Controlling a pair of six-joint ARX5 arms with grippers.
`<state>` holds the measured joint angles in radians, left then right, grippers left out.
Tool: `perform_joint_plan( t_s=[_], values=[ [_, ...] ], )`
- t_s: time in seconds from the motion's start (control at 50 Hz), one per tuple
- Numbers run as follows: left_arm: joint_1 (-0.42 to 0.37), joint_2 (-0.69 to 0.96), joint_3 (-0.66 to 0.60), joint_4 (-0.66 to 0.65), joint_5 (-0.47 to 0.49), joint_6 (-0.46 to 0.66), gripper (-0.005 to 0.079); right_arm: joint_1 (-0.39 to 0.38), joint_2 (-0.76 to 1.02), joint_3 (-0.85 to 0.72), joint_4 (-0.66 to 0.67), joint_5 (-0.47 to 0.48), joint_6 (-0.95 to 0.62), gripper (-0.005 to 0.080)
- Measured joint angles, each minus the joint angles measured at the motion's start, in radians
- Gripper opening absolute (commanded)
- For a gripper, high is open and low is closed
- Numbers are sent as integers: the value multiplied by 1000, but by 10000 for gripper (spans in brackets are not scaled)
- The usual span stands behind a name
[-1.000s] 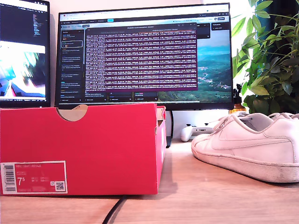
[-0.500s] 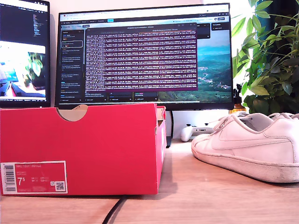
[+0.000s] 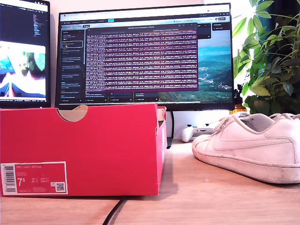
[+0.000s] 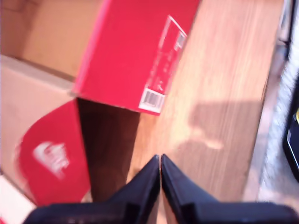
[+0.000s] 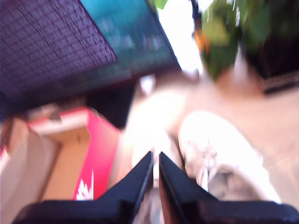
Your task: Pack the white shoes by picking the first shoe and placing it inside the red shoebox, left side, then picking and rotating the second shoe and placing it in the shoebox
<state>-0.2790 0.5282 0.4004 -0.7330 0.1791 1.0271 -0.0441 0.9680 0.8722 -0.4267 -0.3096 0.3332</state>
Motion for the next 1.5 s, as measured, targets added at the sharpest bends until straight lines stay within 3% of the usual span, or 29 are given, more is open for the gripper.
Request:
perform_joint_plan(
  t_s=[0.18,0.38,0.68,0.9,1.5],
  values=[
    [-46,119,0,131,-83,6,-19,53,129,68,-148,-26,-59,-5],
    [-74,228,0,221,-93,6,-19,148,260,131,-303,-32,-132,13],
    [-104,322,0,330,-91,6,-19,237,322,140,-328,8,-188,187],
    [-107,347,0,365,-83,6,-19,256,366,140,-324,76,-253,397],
    [-107,354,0,405,-76,6,-19,349,507,140,-307,89,-283,429]
  ],
)
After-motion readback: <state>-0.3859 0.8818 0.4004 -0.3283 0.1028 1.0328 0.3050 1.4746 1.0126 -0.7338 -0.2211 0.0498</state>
